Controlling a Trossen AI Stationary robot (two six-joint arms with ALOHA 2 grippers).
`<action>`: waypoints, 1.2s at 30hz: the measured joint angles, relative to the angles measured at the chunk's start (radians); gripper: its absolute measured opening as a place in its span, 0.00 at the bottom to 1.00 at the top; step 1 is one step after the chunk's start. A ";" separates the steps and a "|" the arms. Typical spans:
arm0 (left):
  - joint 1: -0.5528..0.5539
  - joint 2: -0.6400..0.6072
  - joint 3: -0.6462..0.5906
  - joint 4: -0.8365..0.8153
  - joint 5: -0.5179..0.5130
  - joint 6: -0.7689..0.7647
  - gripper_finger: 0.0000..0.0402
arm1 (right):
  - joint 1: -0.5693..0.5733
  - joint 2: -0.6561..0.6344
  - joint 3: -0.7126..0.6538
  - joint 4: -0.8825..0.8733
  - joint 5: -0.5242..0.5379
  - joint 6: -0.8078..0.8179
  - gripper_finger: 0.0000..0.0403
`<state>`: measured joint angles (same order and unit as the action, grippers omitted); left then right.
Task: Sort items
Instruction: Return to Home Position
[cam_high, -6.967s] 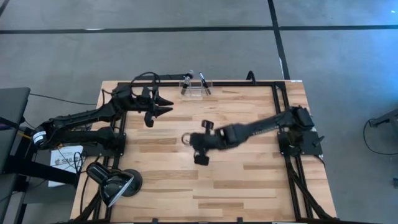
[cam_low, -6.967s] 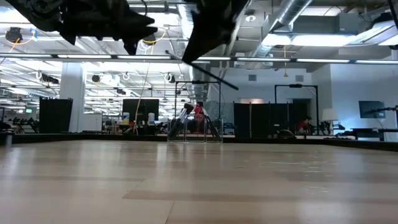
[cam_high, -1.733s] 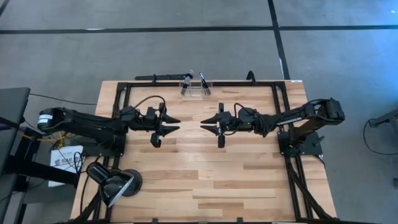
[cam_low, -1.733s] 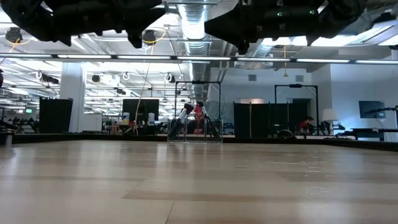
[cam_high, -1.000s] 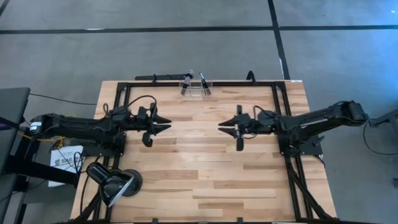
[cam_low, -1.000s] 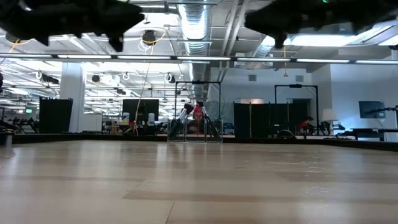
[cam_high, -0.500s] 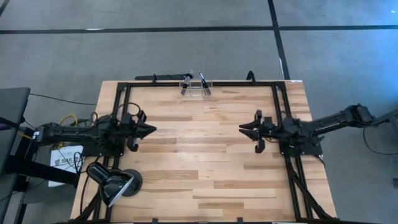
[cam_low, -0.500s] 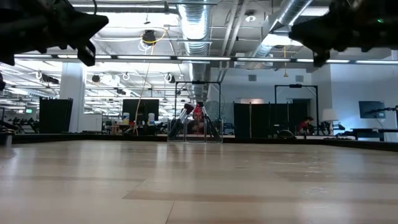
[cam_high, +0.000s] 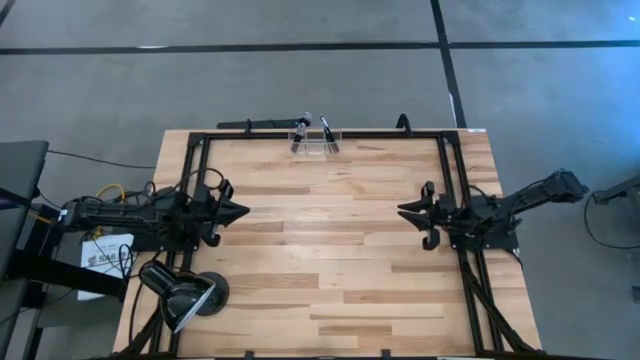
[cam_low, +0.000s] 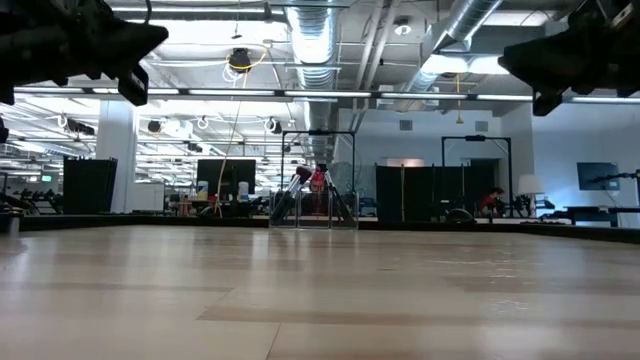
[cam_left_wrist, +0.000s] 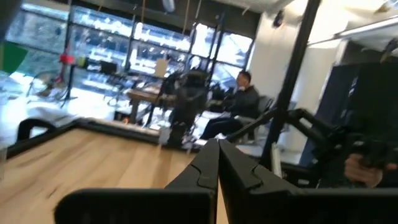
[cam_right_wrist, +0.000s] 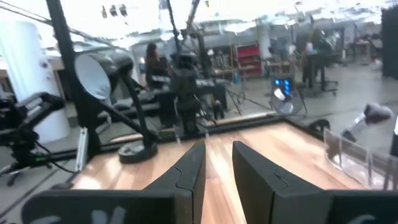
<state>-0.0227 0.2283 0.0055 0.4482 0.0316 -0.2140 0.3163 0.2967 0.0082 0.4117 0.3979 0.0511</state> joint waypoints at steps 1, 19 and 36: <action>0.000 0.000 0.000 -0.015 -0.007 0.002 0.01 | 0.011 -0.019 0.000 -0.020 0.002 -0.007 0.17; 0.140 0.000 0.000 -0.055 0.120 0.103 0.01 | -0.047 -0.294 -0.001 -0.336 -0.090 -0.123 0.02; 0.392 -0.180 0.001 -0.140 0.399 -0.063 0.01 | -0.093 -0.295 0.034 -0.438 -0.129 -0.097 0.00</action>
<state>0.3695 0.0481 0.0063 0.3085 0.4304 -0.2767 0.2229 0.0017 0.0422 -0.0259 0.2693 -0.0457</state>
